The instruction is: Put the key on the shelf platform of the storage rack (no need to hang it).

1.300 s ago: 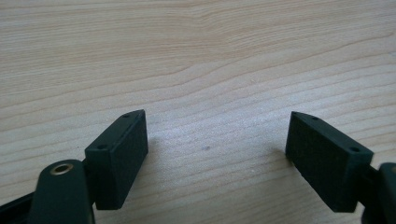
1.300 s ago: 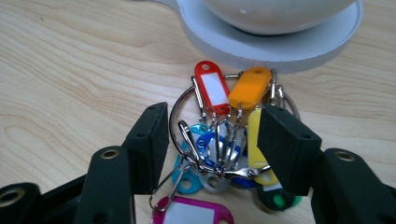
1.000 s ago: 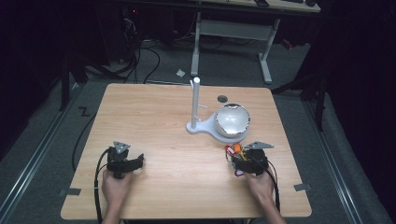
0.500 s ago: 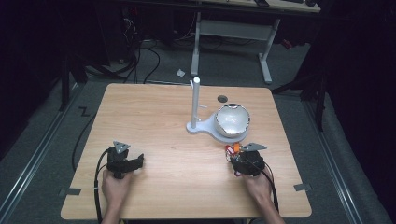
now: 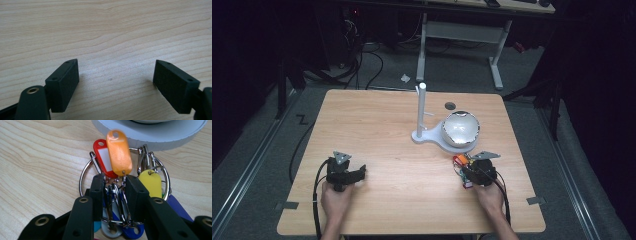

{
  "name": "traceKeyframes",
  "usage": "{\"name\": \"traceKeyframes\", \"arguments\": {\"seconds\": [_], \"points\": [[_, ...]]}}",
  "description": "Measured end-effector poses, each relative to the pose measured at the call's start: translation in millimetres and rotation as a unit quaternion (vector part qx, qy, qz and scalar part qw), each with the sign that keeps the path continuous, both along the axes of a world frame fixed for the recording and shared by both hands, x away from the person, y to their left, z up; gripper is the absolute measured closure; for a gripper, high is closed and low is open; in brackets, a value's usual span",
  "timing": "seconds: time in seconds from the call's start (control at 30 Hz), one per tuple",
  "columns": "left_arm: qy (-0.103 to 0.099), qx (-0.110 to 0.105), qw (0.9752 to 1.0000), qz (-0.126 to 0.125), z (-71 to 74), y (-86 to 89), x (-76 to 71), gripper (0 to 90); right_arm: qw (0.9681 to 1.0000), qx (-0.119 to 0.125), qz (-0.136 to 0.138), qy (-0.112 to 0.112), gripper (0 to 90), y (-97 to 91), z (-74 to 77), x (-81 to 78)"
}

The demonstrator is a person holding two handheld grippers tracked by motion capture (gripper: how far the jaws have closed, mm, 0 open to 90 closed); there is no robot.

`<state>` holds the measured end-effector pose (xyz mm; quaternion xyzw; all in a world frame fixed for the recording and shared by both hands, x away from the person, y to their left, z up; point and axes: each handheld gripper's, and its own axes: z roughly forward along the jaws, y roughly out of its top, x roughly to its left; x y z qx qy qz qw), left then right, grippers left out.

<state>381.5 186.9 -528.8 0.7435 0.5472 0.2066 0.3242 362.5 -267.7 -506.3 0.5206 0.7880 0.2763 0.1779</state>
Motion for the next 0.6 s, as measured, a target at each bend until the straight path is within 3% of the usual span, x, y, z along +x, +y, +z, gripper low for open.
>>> {"name": "traceKeyframes", "arguments": {"seconds": [0.17,0.23,0.33,0.47,0.6], "points": [[0.0,0.0,1.0,-0.001,0.0,0.1,0.1,21.3,0.9999,0.011,0.0,-0.001,70.0,-2.3,-0.6,-0.1],[0.001,0.0,1.0,-0.001,0.1,0.1,0.1,21.3,0.9996,0.022,0.003,-0.016,79.9,-4.9,1.1,-1.4],[0.0,0.0,1.0,-0.001,0.0,0.1,0.1,21.3,0.9993,0.03,-0.006,-0.02,81.0,-7.9,6.3,-1.9],[0.001,0.0,1.0,-0.001,0.1,0.1,0.1,21.4,0.9995,0.021,0.002,-0.022,81.9,-10.6,7.3,-2.5],[0.001,0.0,1.0,-0.001,0.1,0.1,0.2,21.3,0.9988,0.035,-0.003,-0.035,82.2,-16.7,12.2,-4.3]]}}
